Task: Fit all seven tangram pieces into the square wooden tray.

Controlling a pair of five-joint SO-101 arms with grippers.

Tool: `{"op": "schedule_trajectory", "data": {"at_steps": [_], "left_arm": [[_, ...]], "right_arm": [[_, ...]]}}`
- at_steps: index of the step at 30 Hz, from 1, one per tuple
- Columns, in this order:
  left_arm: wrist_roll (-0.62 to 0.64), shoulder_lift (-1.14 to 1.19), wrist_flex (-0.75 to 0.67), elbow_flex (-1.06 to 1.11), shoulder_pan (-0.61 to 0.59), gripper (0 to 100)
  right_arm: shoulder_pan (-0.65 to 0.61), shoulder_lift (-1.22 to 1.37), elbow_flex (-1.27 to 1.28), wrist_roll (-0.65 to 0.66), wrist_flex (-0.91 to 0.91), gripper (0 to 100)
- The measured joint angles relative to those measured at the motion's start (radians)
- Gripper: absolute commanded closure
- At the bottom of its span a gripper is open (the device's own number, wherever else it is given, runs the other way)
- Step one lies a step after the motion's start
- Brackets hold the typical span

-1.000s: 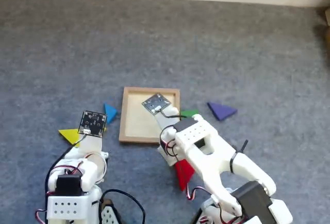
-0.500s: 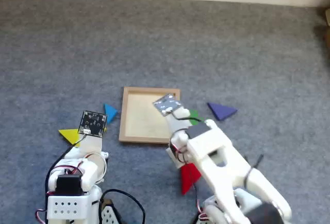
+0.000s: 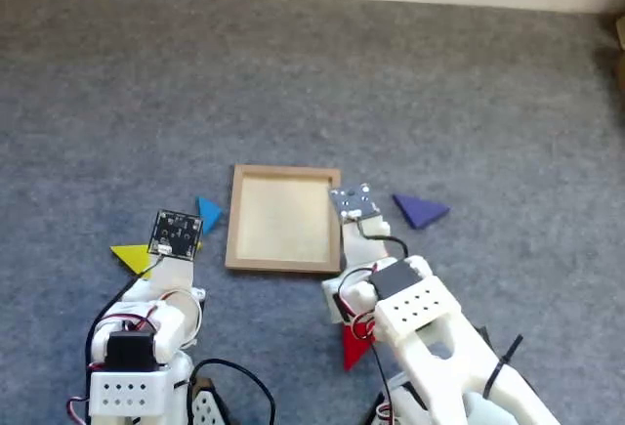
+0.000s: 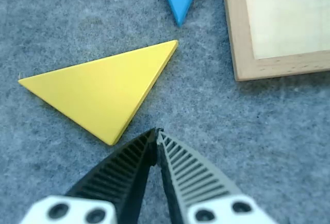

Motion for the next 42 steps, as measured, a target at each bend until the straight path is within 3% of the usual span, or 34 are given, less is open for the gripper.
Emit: {"op": "schedule_trajectory", "data": {"at_steps": [11, 32, 42], "left_arm": [[0.0, 0.0, 0.0, 0.0, 0.0, 99], [0.0, 0.0, 0.0, 0.0, 0.0, 99], [0.0, 0.0, 0.0, 0.0, 0.0, 99]], "right_arm": [[0.0, 0.0, 0.003, -0.157, -0.006, 69.0], [0.0, 0.0, 0.003, -0.209, 0.1, 69.0], [-0.144, 0.002, 0.003, -0.284, 0.1, 69.1]]}}
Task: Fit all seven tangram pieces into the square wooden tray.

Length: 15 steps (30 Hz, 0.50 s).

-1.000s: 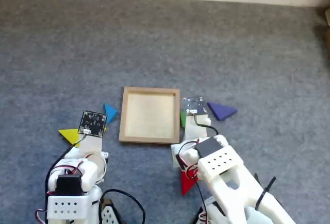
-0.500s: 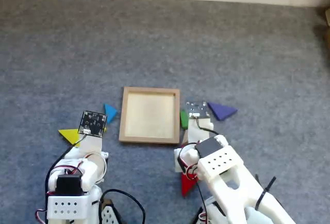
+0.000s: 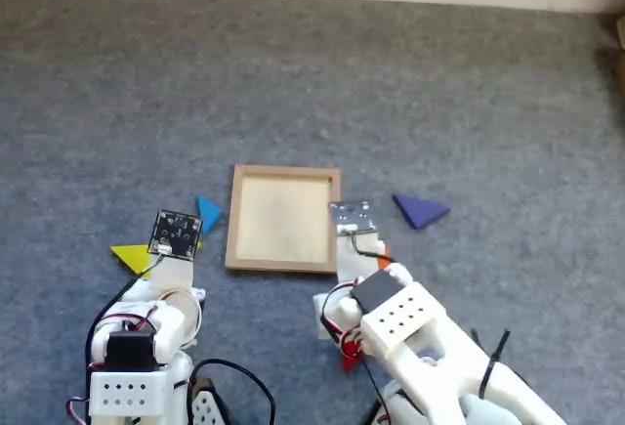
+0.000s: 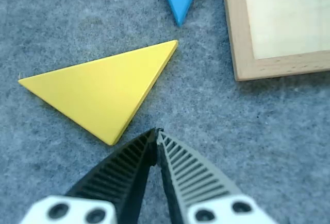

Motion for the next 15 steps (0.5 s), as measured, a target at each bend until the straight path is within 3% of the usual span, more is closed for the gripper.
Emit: {"op": "schedule_trajectory", "data": {"at_steps": [15], "left_arm": [[0.0, 0.0, 0.0, 0.0, 0.0, 99]], "right_arm": [[0.018, 0.261, -0.048, -0.061, -0.002, 69.1]]}}
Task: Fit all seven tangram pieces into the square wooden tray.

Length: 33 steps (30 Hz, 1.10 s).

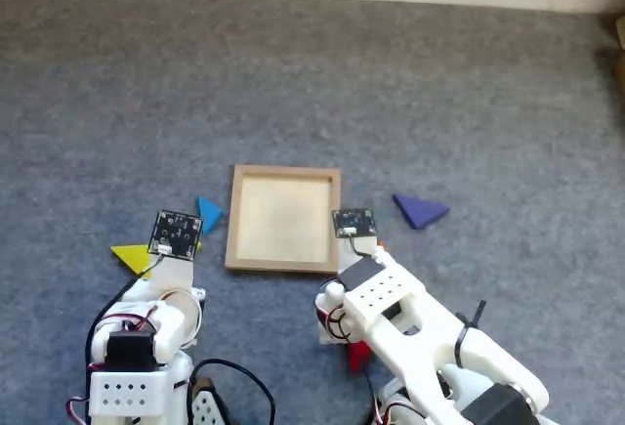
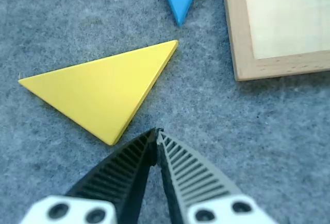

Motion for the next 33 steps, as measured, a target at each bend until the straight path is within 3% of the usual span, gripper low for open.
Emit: {"op": "schedule_trajectory", "data": {"at_steps": [13, 23, 33], "left_arm": [[0.0, 0.0, 0.0, 0.0, 0.0, 99], [0.0, 0.0, 0.0, 0.0, 0.0, 99], [0.0, 0.0, 0.0, 0.0, 0.0, 99]], "right_arm": [[0.026, 0.0, 0.0, 0.0, 0.0, 69.1], [0.091, 0.002, 0.002, 0.13, -0.048, 69.1], [0.092, 0.002, 0.002, 0.153, -0.049, 69.3]]}}
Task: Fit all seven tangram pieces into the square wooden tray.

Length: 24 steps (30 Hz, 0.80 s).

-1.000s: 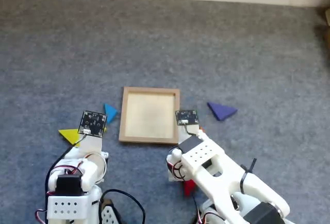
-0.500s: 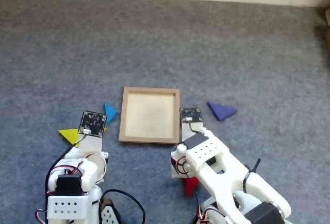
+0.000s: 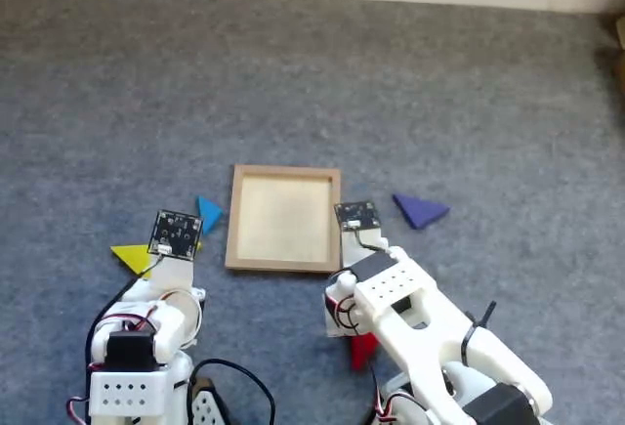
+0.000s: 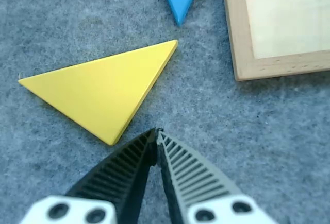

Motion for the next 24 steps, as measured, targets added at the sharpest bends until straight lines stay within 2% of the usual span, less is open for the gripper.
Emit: {"op": "schedule_trajectory", "data": {"at_steps": [7, 16, 24], "left_arm": [[0.0, 0.0, 0.0, 0.0, 0.0, 99], [0.0, 0.0, 0.0, 0.0, 0.0, 99], [0.0, 0.0, 0.0, 0.0, 0.0, 99]], "right_arm": [[0.002, 0.0, 0.0, 0.0, 0.0, 85.1], [0.021, 0.0, -0.002, 0.0, 0.011, 85.3], [0.025, -0.049, -0.101, 0.0, 0.138, 85.3]]}}
